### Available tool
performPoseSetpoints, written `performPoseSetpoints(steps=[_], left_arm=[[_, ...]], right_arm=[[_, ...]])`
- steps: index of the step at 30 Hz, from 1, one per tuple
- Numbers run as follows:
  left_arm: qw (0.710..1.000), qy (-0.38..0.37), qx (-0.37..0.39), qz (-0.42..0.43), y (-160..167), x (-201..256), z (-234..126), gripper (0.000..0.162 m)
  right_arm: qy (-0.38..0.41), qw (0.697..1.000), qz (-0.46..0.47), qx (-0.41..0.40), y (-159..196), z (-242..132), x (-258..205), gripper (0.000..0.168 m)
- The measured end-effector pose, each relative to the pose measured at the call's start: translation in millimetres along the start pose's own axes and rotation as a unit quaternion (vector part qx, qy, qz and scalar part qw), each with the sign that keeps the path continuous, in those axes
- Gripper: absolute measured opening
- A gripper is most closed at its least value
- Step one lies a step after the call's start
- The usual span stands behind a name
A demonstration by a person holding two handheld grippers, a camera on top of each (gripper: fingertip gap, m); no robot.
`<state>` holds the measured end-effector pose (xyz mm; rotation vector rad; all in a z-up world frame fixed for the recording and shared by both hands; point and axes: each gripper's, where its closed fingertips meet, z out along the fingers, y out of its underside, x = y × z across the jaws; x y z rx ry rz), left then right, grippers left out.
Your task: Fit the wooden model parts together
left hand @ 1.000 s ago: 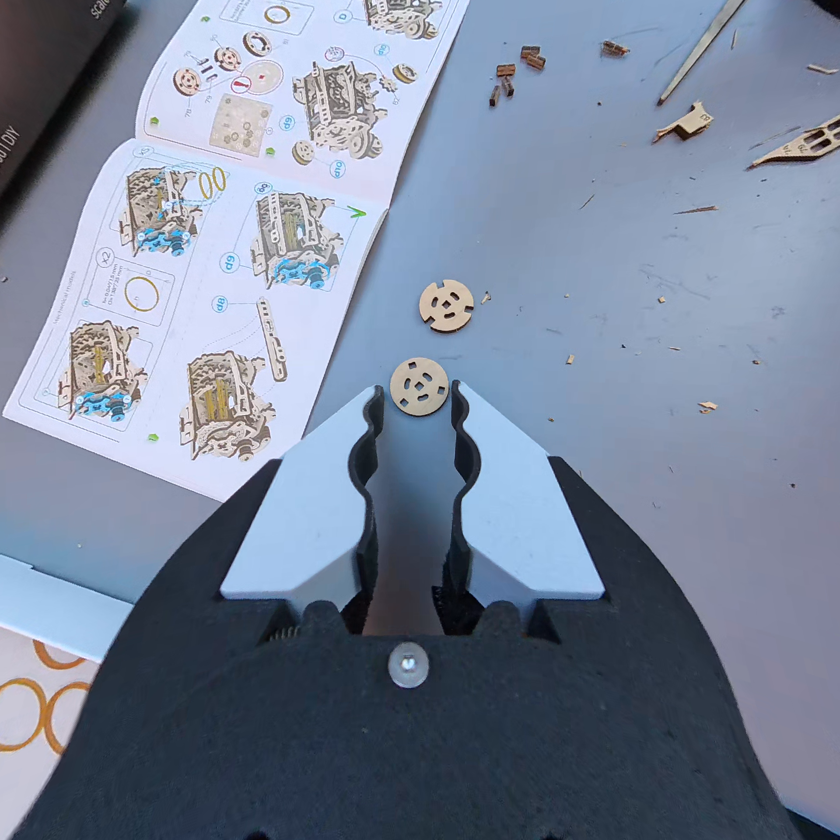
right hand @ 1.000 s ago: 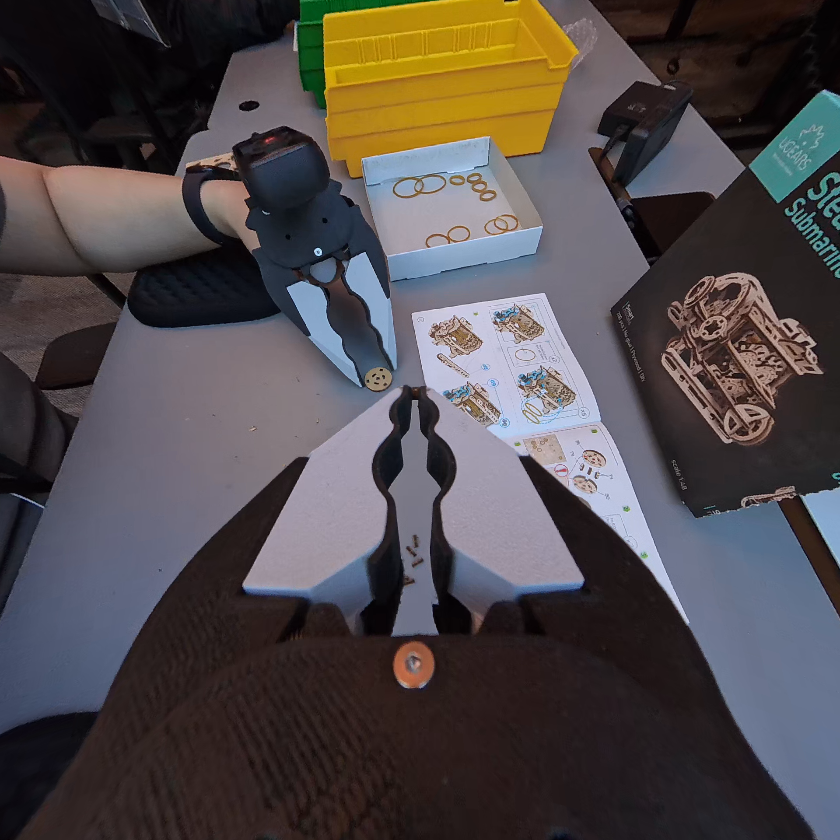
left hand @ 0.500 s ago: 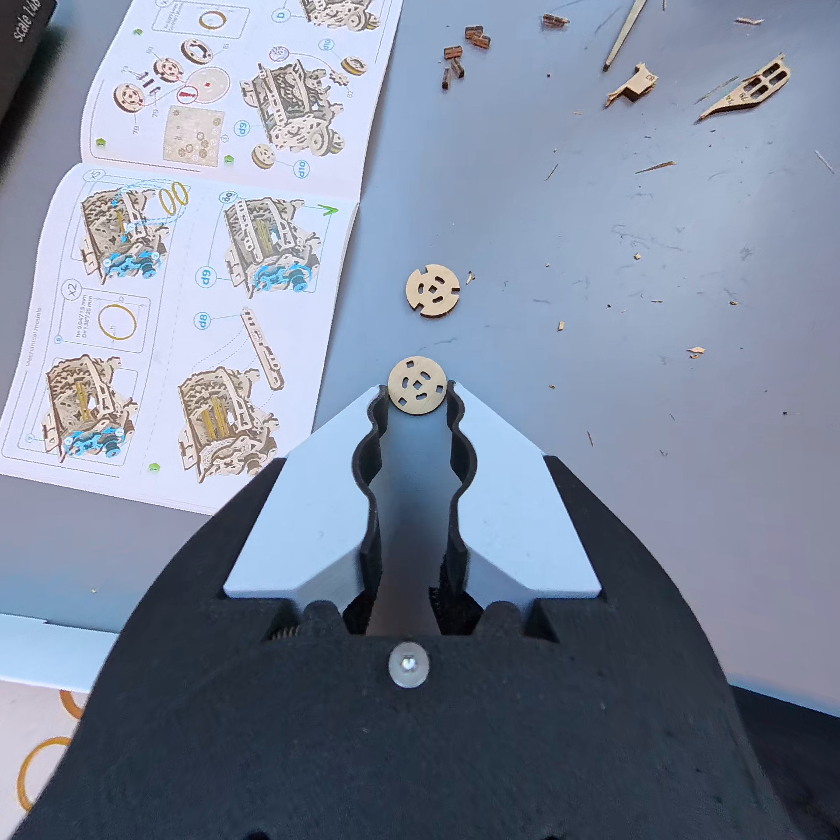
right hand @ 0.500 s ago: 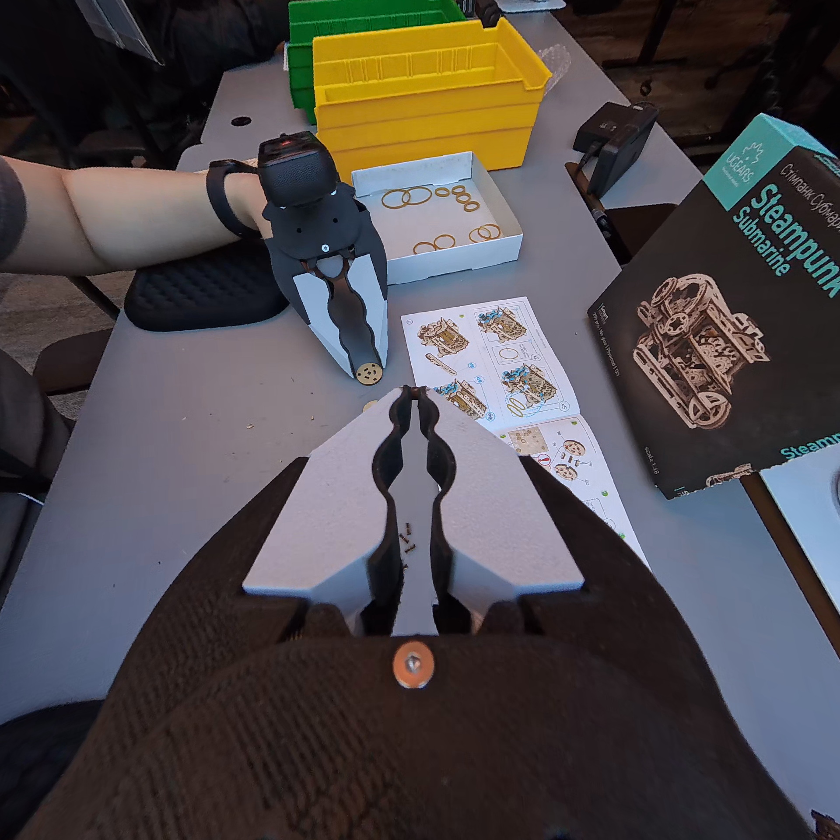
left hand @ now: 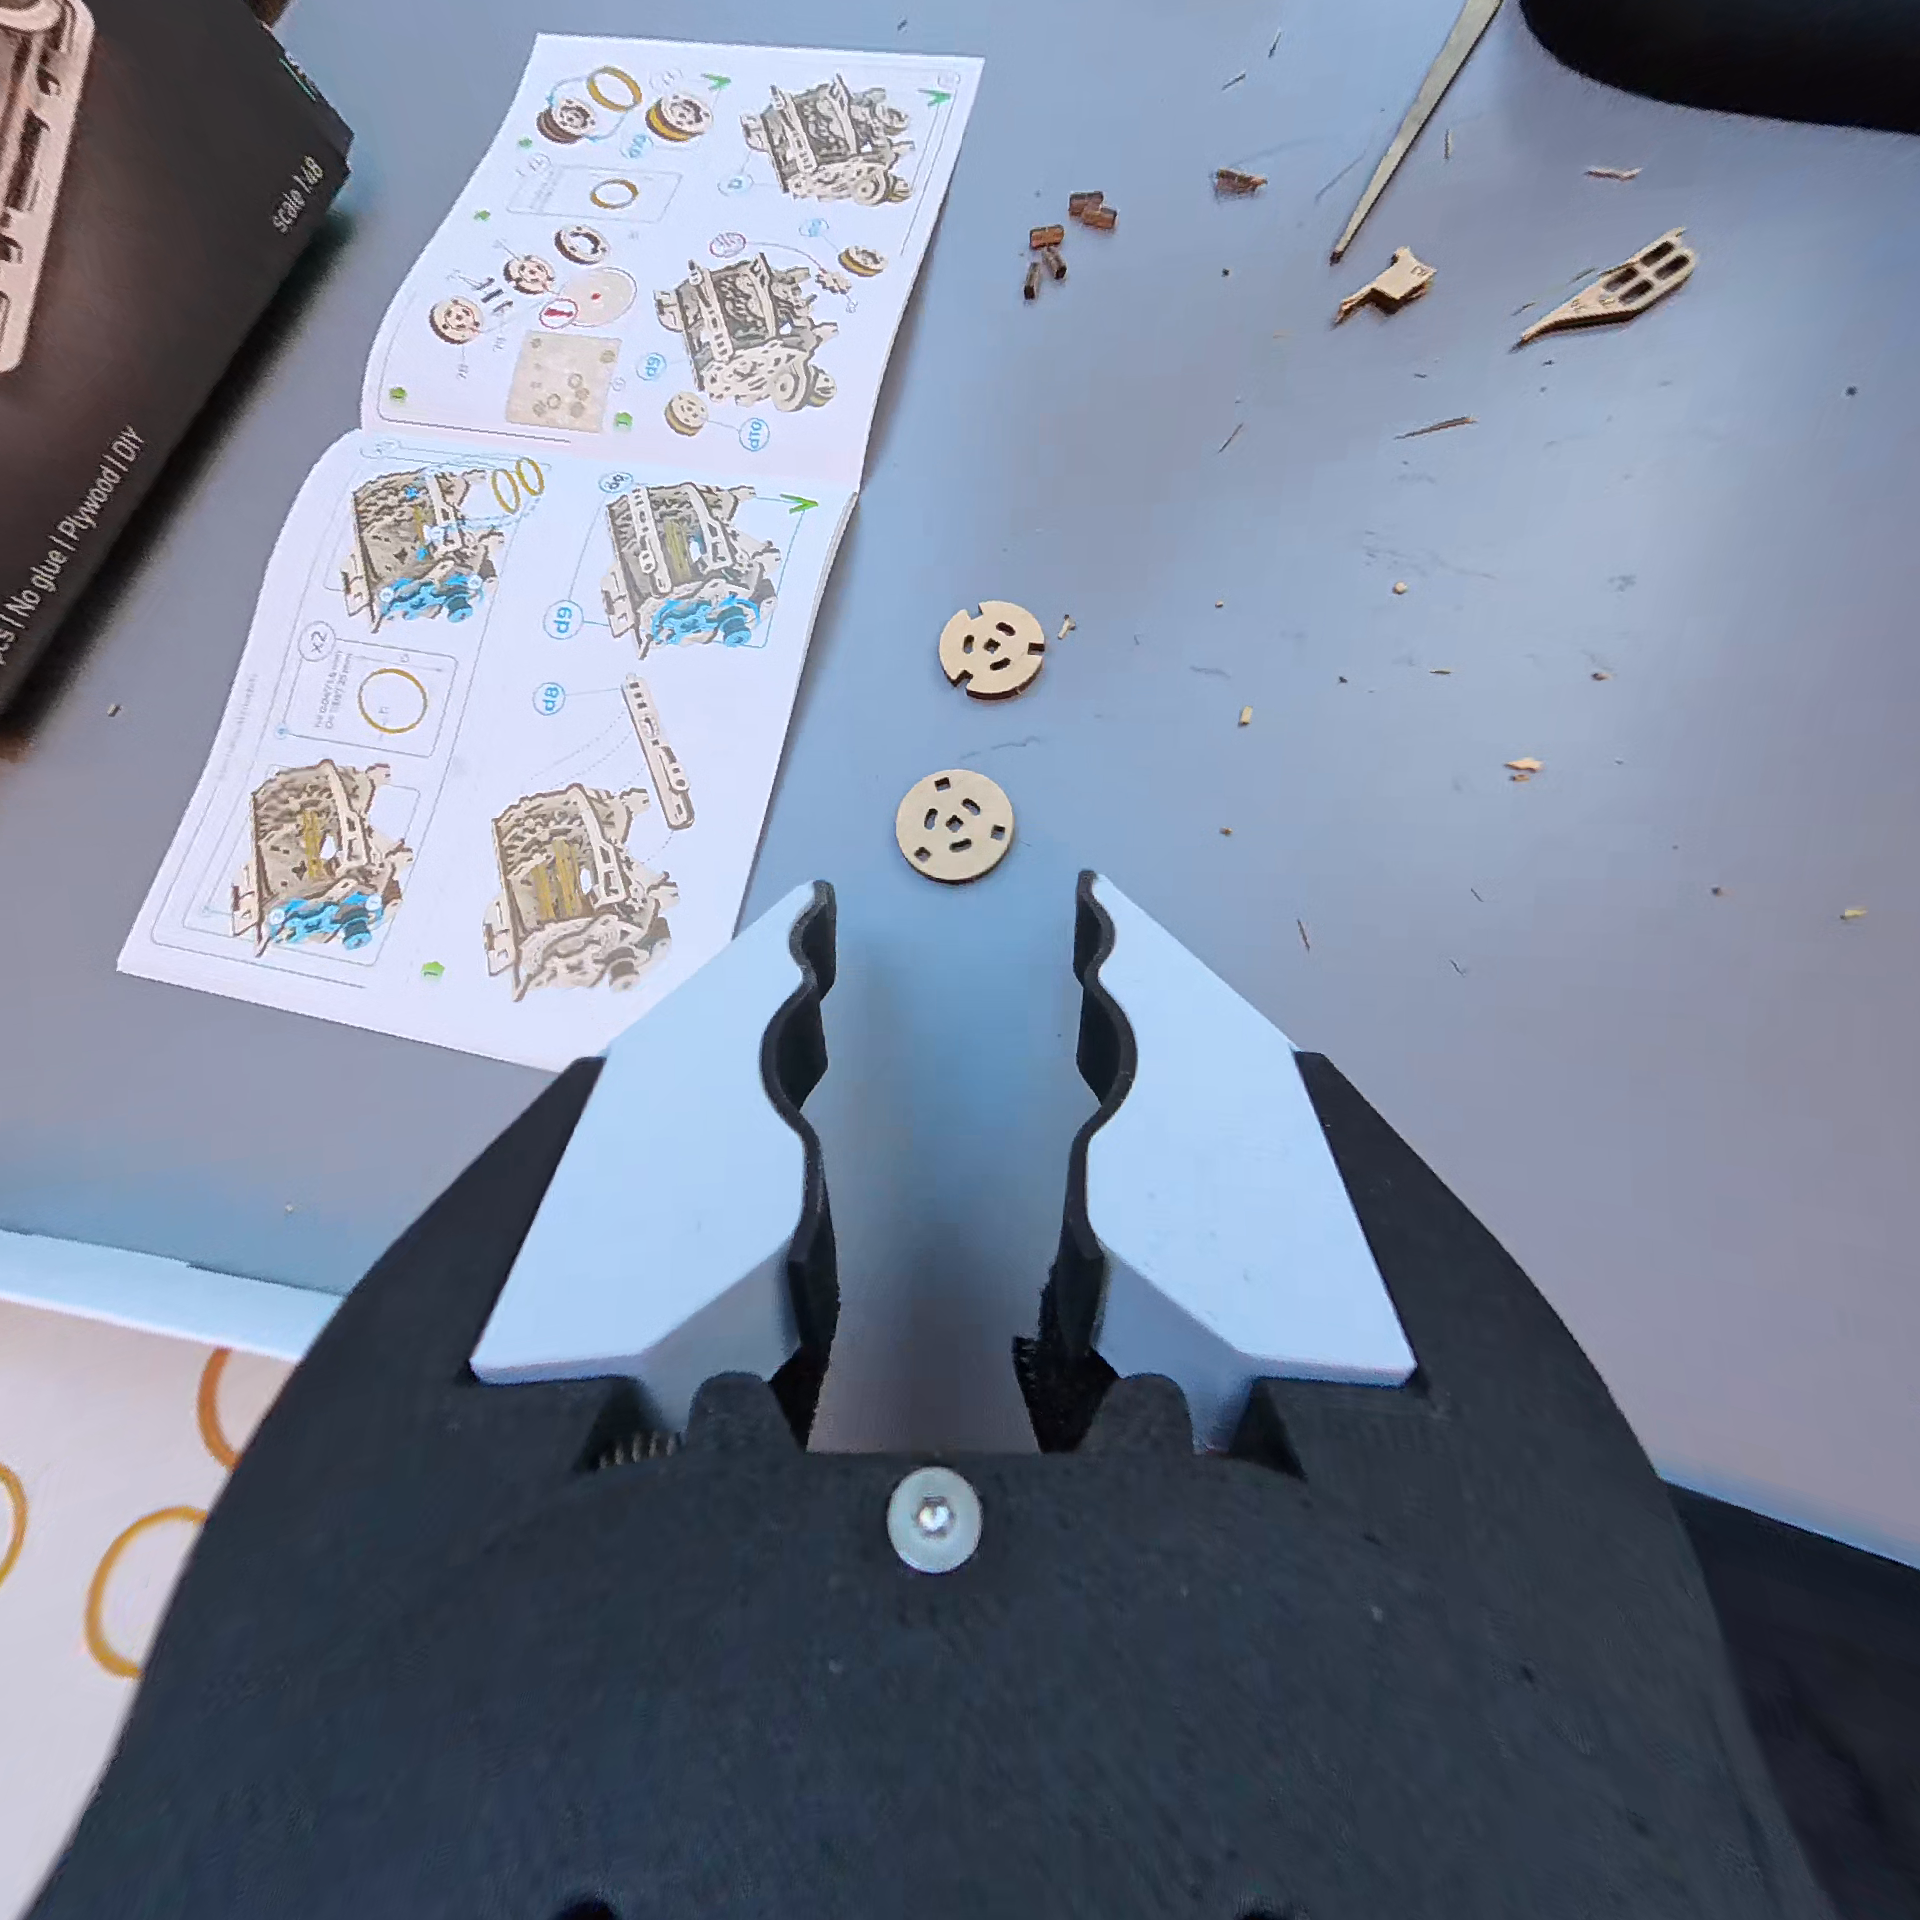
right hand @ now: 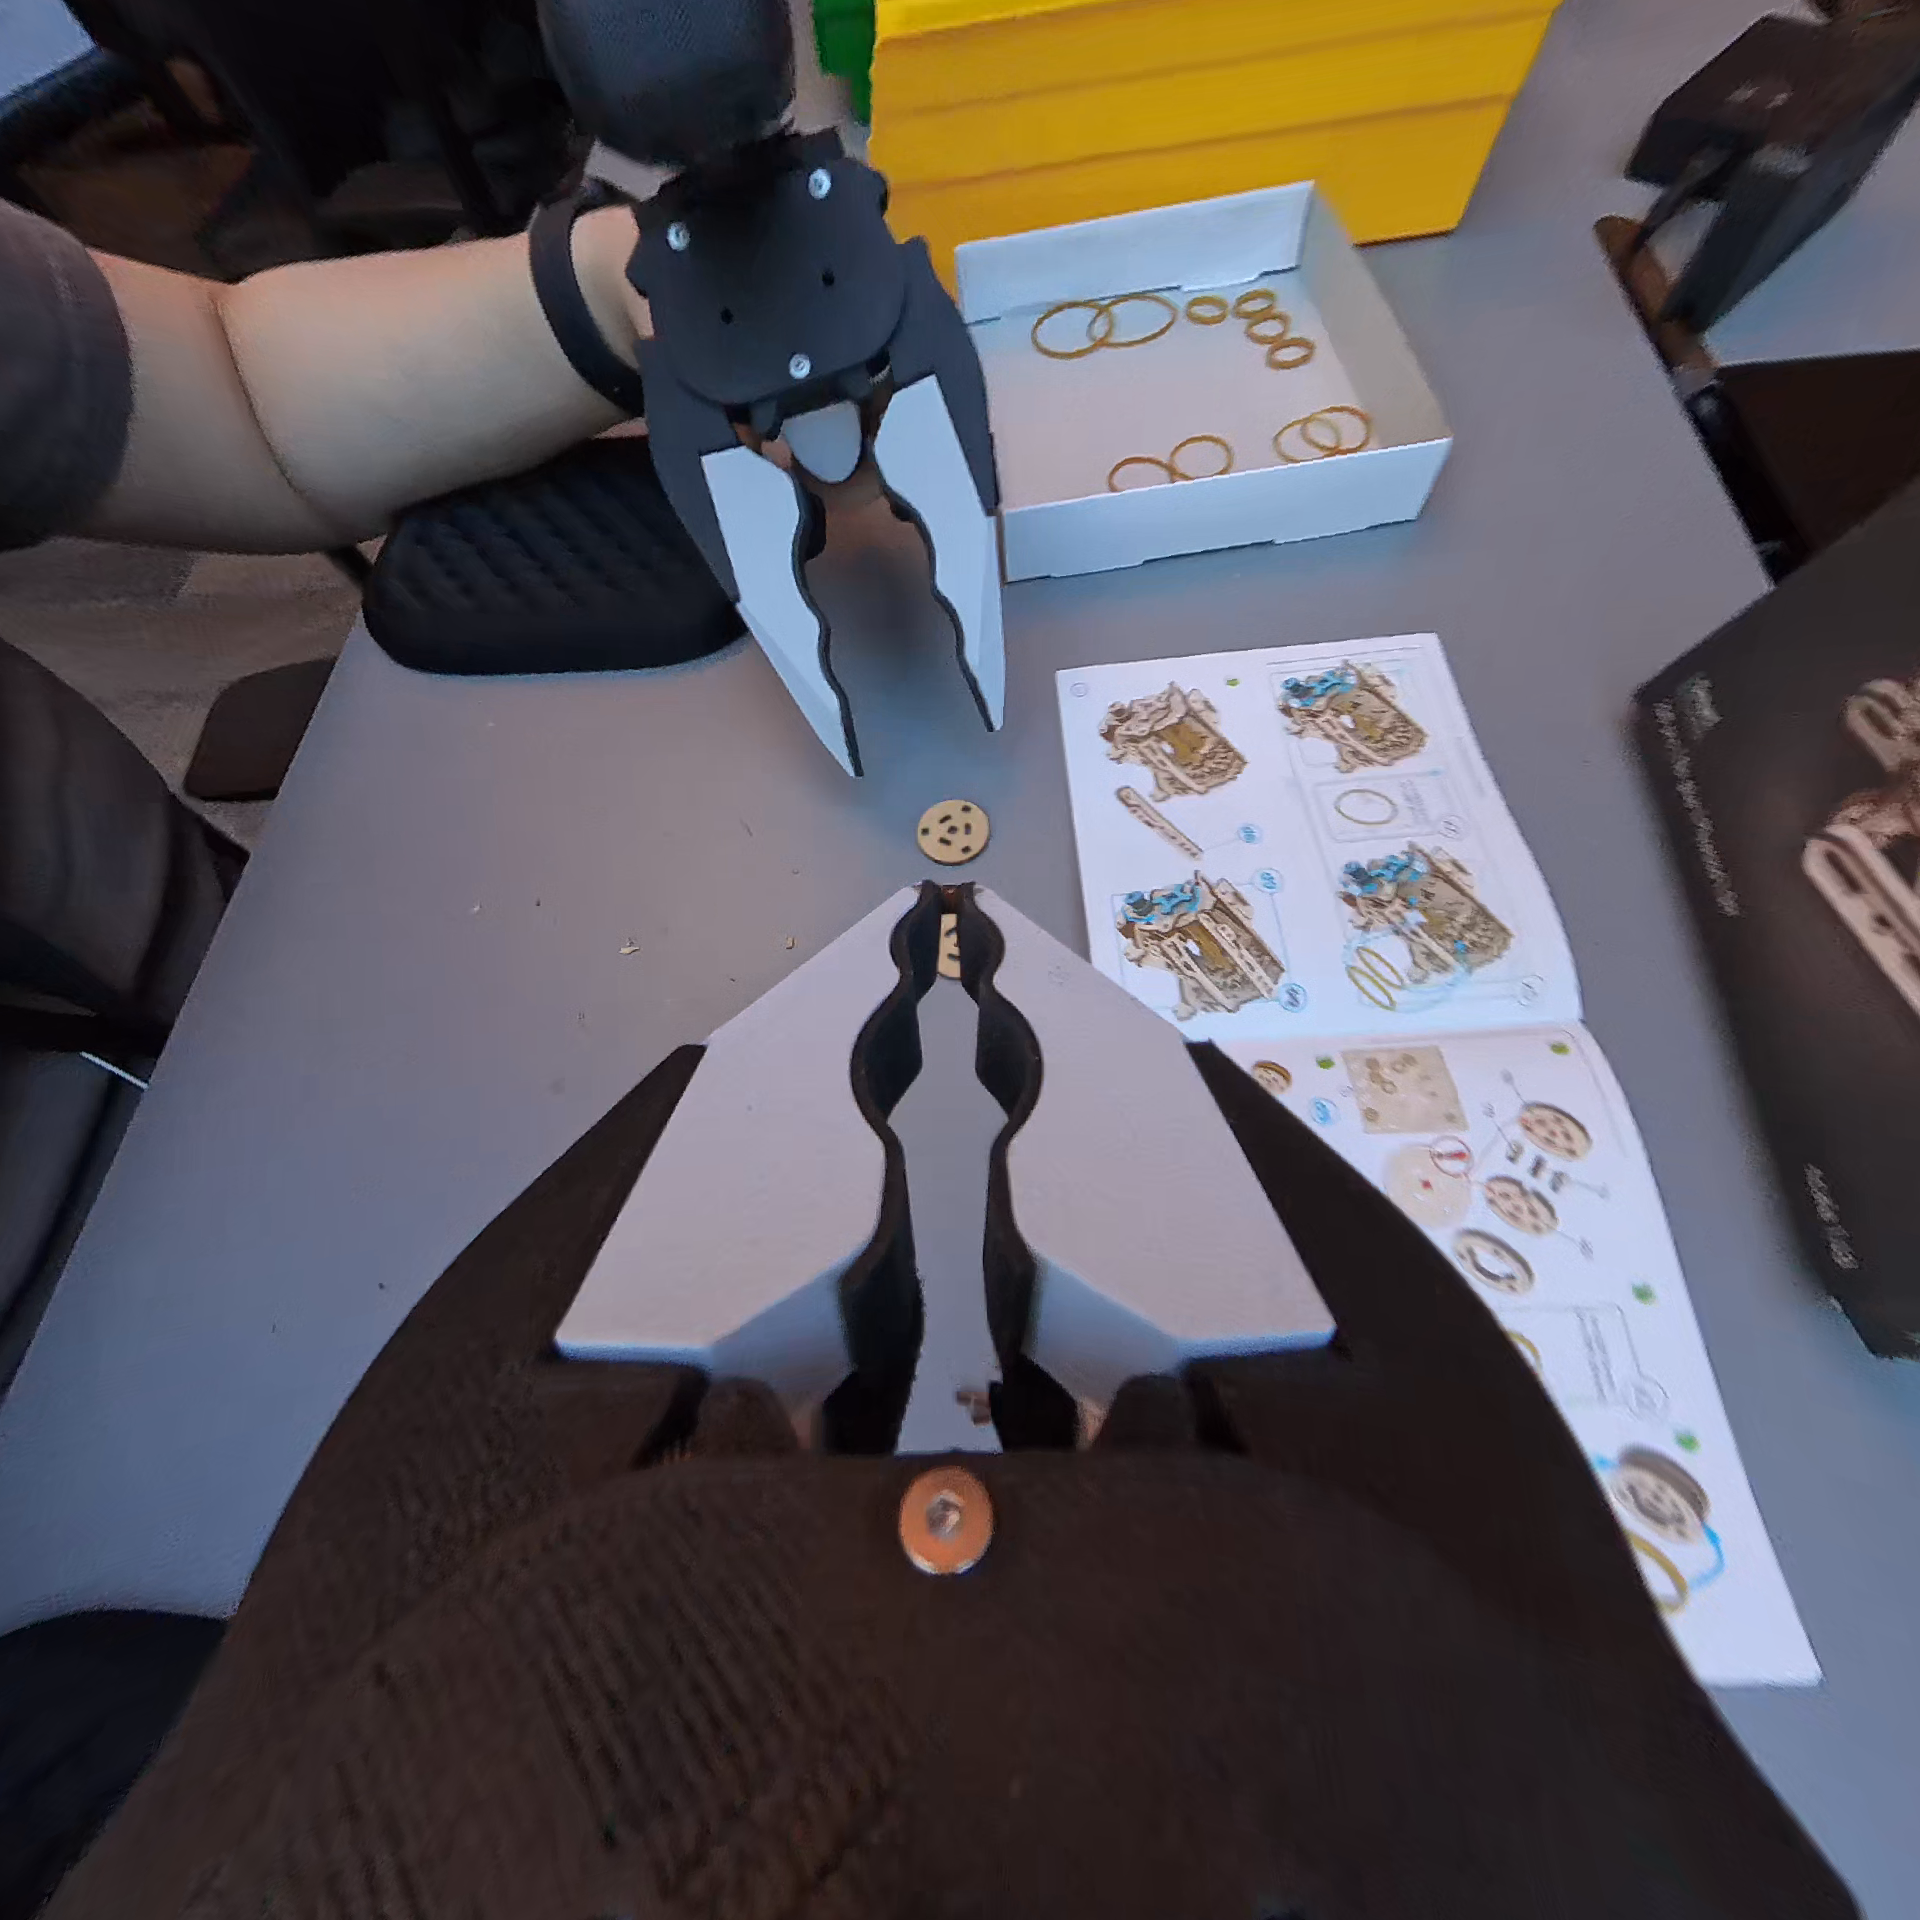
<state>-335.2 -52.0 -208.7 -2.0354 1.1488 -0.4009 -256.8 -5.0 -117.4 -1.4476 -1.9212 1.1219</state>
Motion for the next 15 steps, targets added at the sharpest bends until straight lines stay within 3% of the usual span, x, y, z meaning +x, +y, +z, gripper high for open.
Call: performPoseSetpoints(steps=[1,7,10,15], left_arm=[[1.000,-0.001,0.003,-0.004,2,1,-1,0.044],[1.000,0.009,0.015,-0.012,9,2,3,0.046],[1.000,-0.008,0.018,-0.007,12,-6,5,0.054],[0.999,0.007,0.035,-0.015,14,-6,2,0.048]], right_arm=[[-0.018,1.000,-0.010,-0.011,1,13,-5,0.001],[-0.128,0.981,-0.080,-0.123,10,85,-18,0.001],[-0.167,0.958,-0.137,-0.189,19,102,-14,0.001],[-0.219,0.928,-0.199,-0.228,19,119,-8,0.001]])
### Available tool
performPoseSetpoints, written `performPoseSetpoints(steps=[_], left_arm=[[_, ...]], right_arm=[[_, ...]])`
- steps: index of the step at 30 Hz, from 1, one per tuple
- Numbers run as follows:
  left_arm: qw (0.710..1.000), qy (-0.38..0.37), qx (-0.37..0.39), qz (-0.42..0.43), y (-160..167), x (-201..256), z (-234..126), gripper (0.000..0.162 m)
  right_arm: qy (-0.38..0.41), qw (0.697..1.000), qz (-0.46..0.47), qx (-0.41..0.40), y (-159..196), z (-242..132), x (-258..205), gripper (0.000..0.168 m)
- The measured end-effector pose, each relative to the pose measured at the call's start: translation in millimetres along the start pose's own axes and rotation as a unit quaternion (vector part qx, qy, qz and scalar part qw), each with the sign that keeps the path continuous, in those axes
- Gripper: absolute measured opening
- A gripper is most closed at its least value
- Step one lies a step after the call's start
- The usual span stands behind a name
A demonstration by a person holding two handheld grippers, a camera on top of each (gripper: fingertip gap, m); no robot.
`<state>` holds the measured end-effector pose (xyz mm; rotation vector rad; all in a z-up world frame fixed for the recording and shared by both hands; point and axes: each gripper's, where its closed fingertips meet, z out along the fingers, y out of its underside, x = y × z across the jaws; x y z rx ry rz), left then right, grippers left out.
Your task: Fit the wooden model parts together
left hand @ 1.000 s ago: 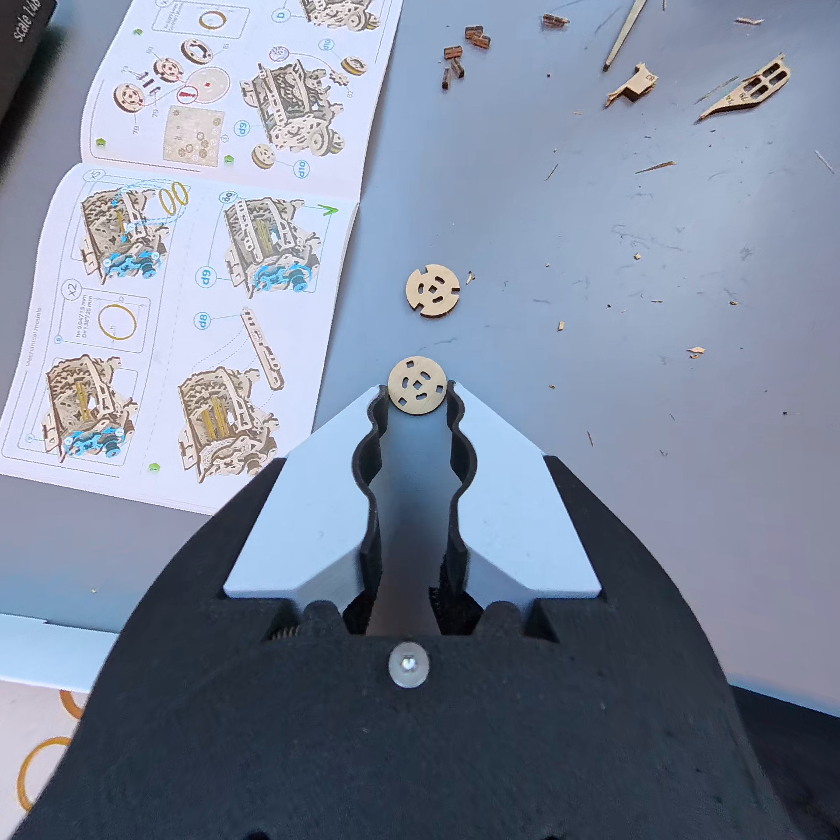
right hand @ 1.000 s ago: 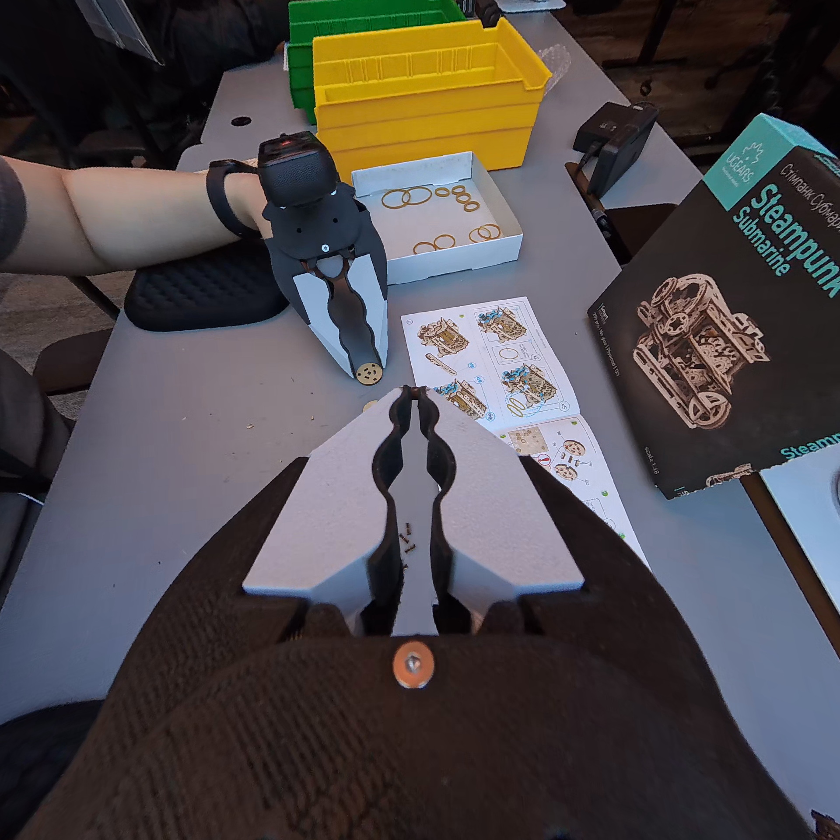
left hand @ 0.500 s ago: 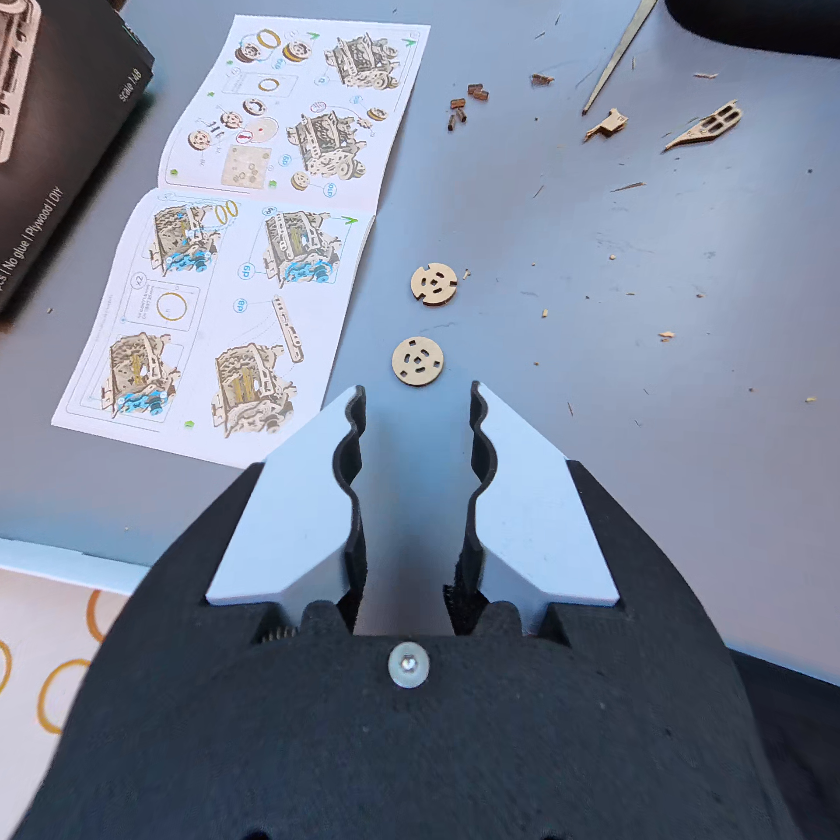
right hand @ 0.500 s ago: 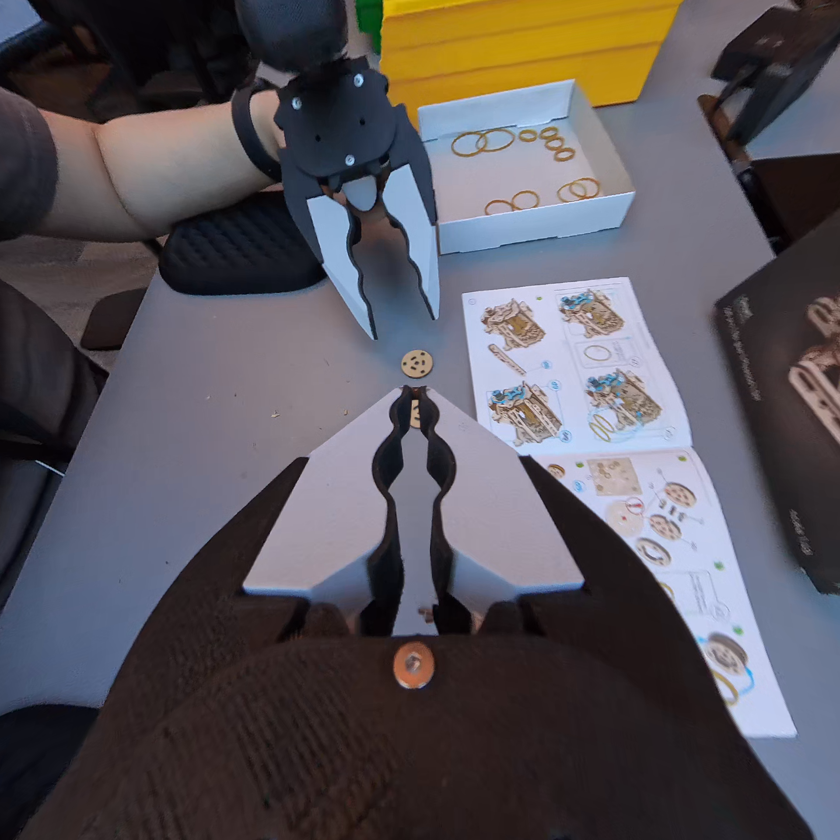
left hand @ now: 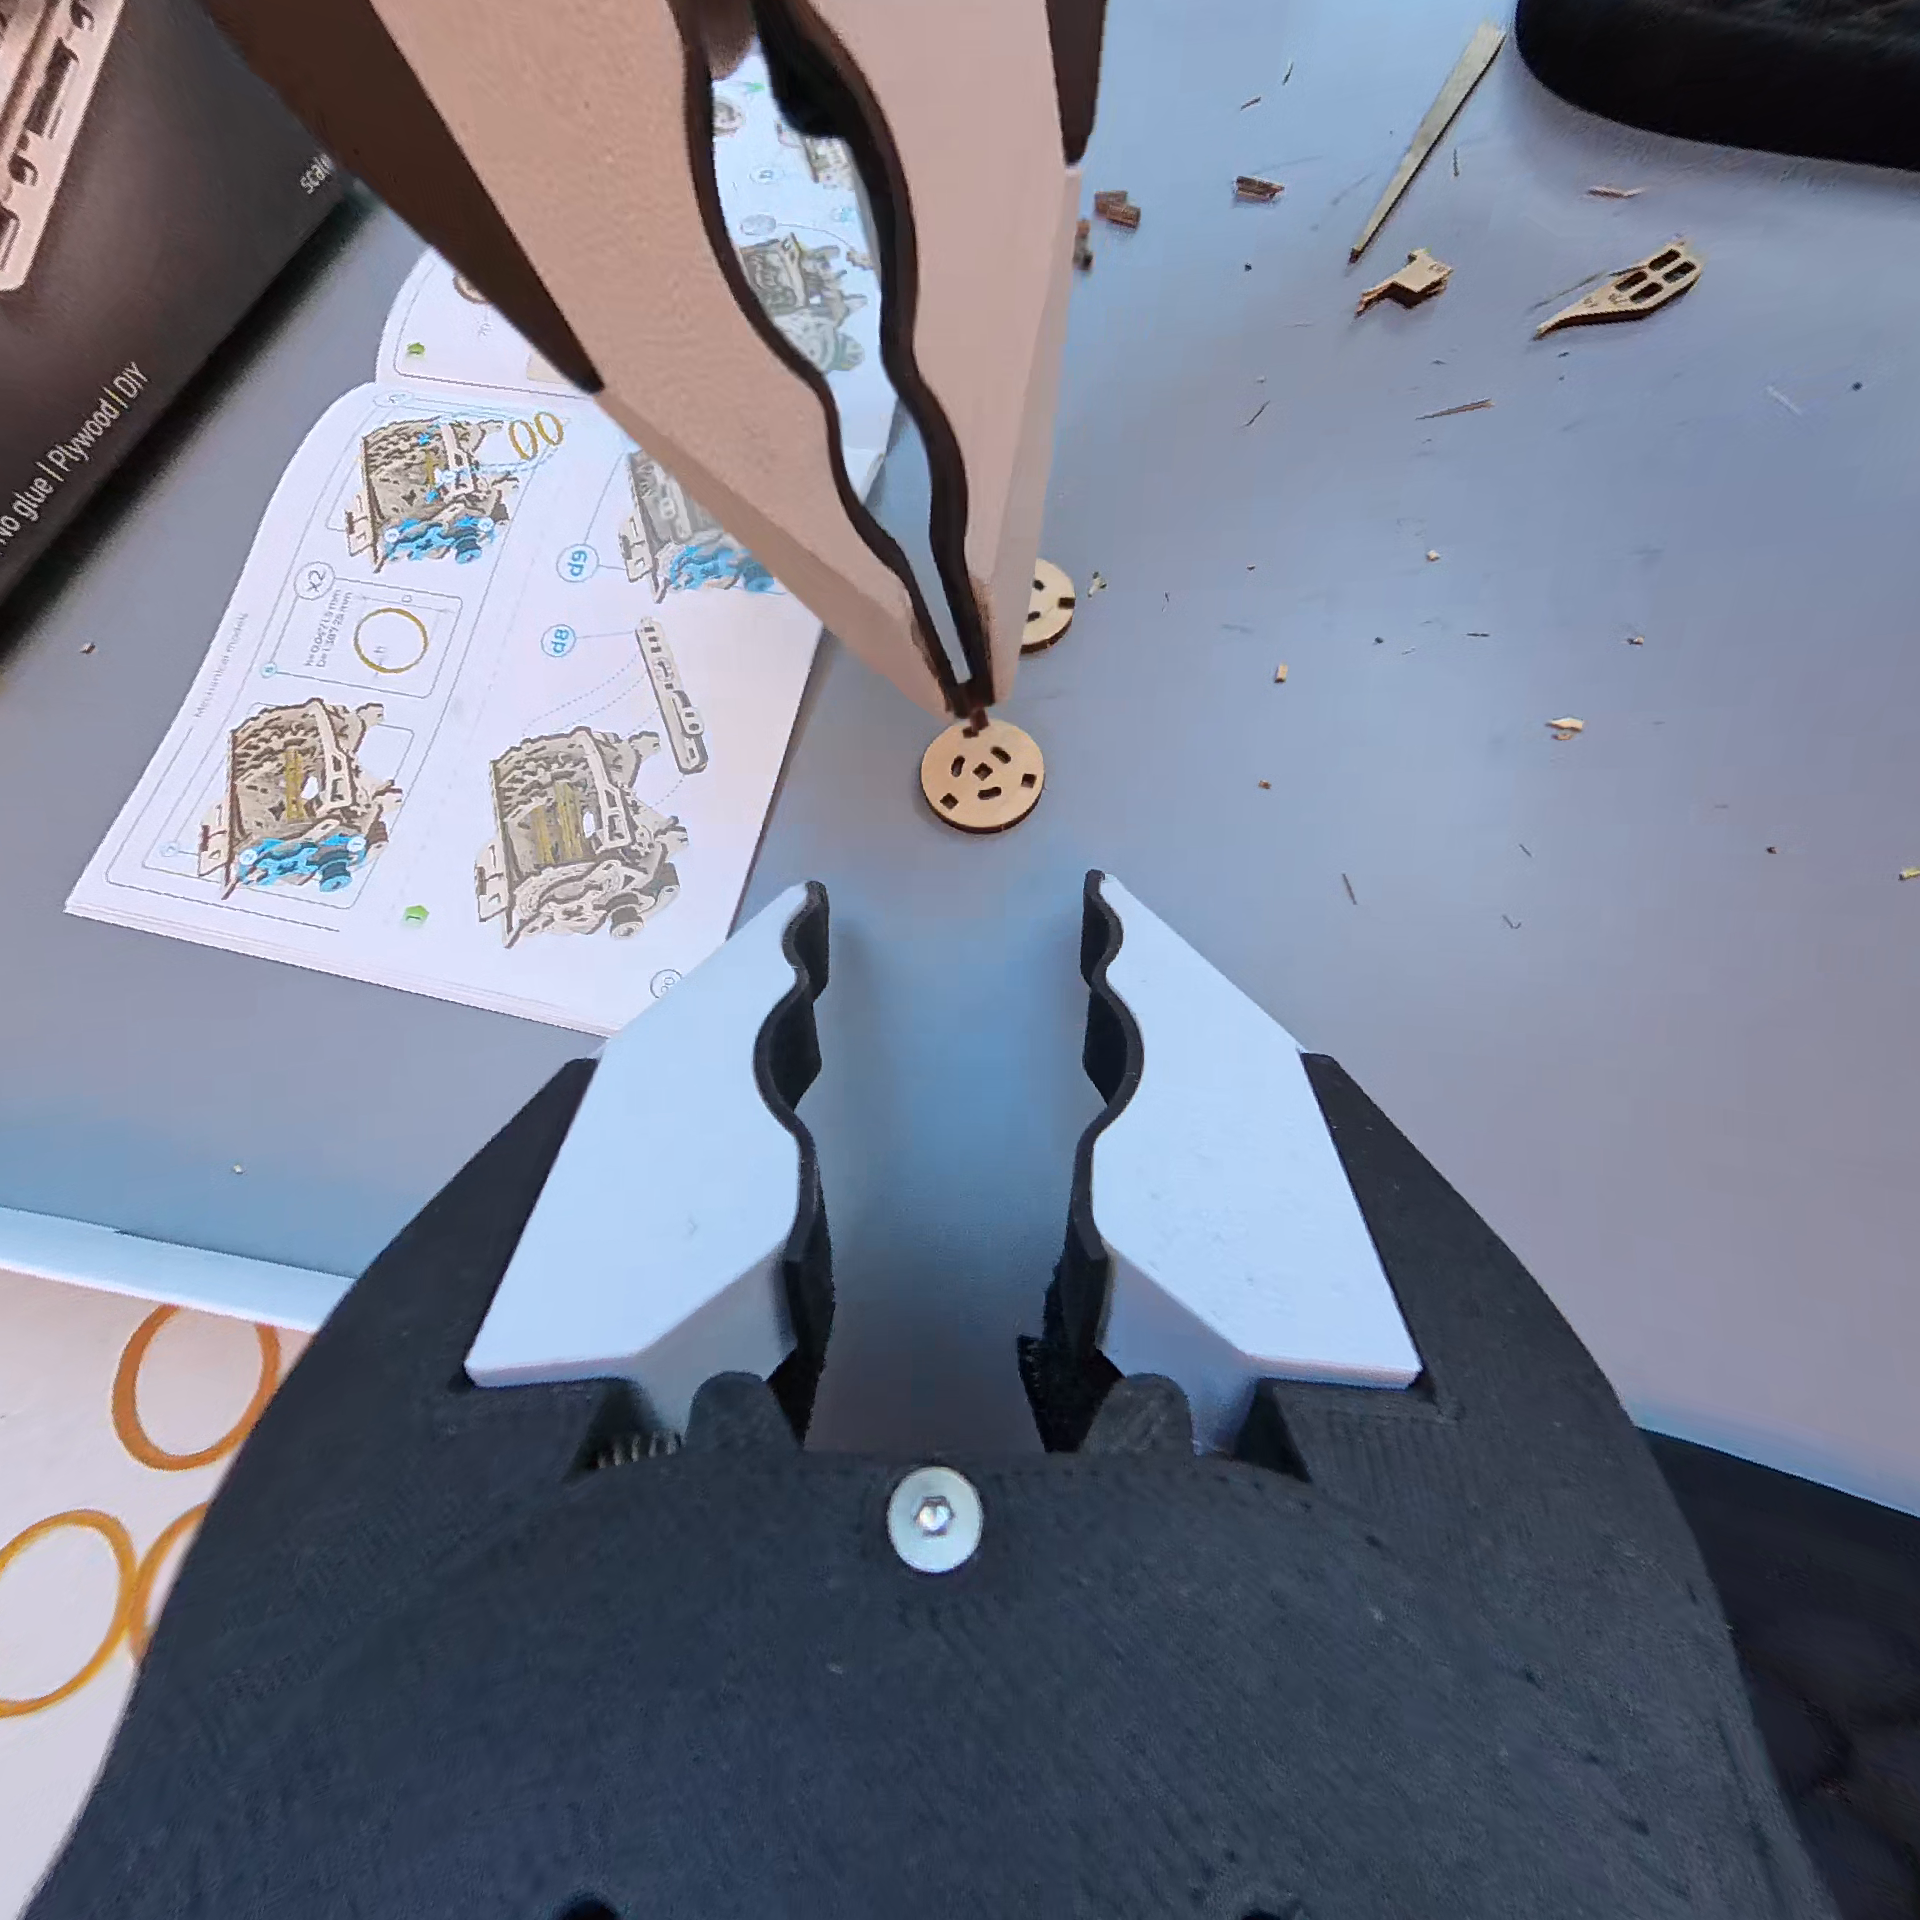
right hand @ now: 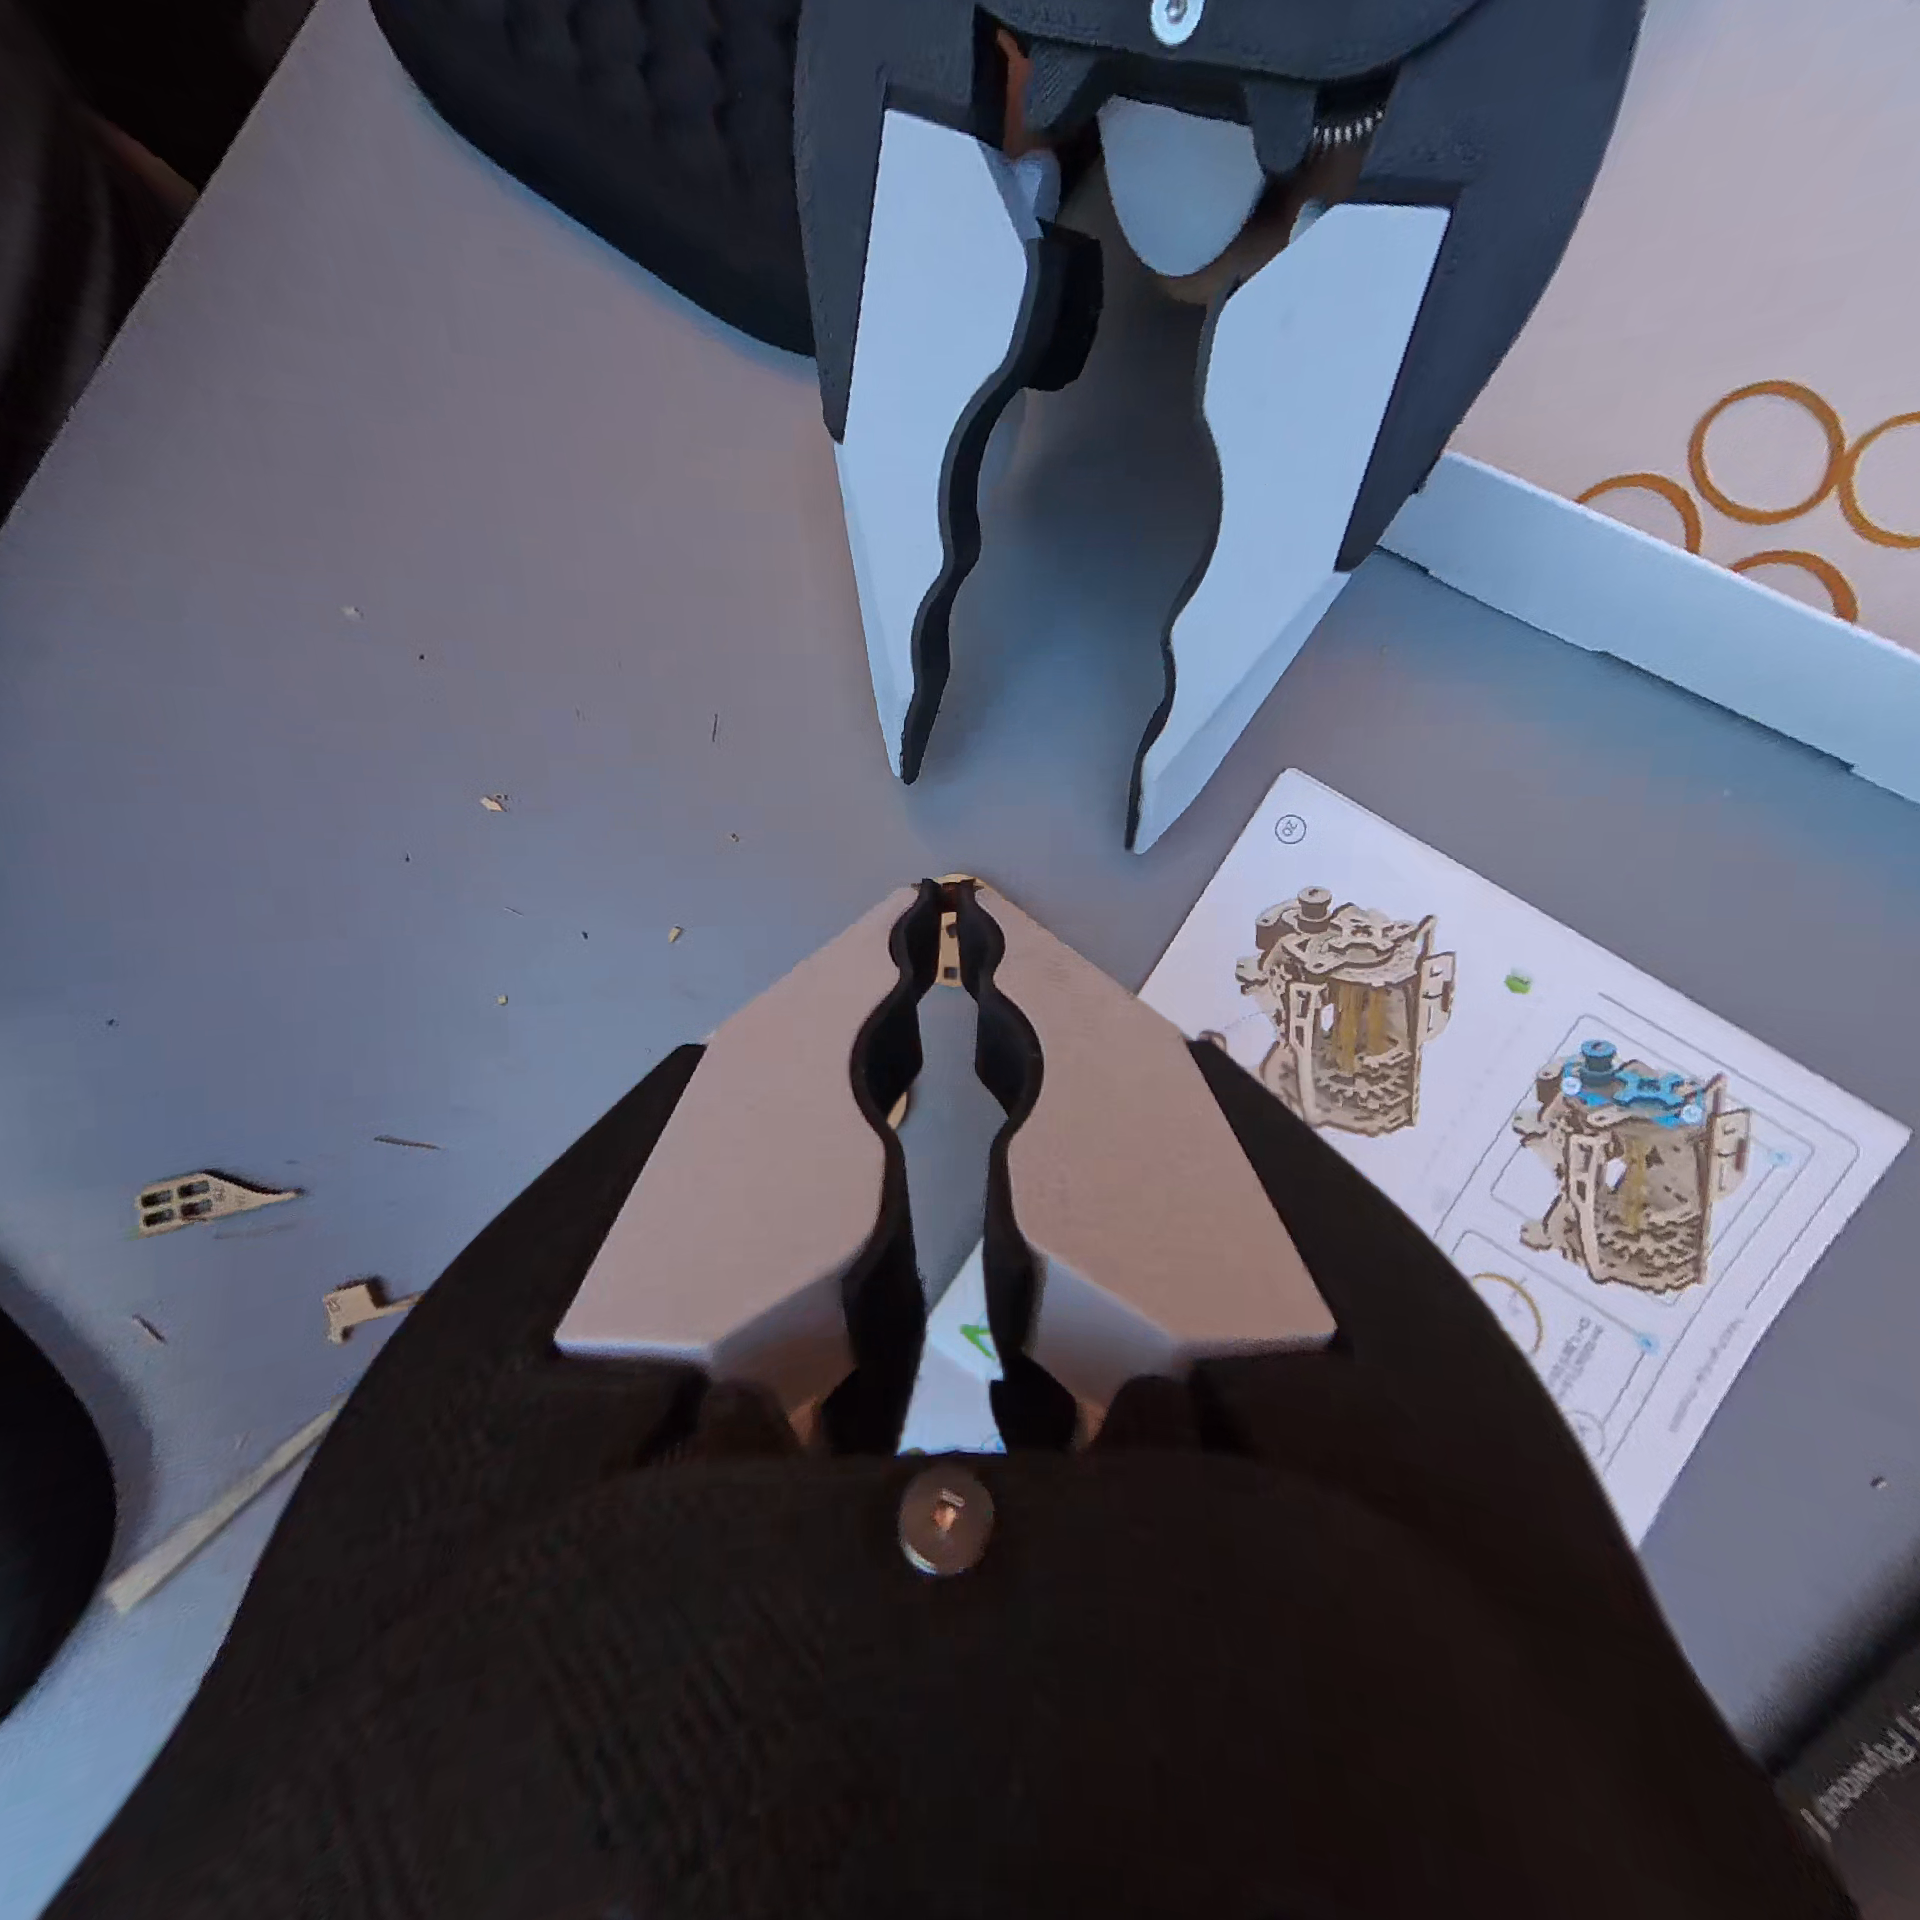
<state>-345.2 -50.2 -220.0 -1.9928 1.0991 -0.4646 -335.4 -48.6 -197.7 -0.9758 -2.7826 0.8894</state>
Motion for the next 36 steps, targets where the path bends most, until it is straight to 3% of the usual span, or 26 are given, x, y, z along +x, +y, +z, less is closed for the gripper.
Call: performPoseSetpoints(steps=[4,13,36], left_arm=[[1.000,0.003,0.007,0.002,-1,0,0,0.047],[1.000,-0.002,-0.014,0.016,5,0,3,0.048],[1.000,-0.003,-0.012,0.020,6,0,1,0.049]], right_arm=[[-0.032,0.998,-0.037,-0.037,4,9,0,0.001],[-0.014,0.991,-0.092,-0.098,16,15,8,0.002],[0.008,0.973,-0.127,-0.195,18,20,11,0.002]])
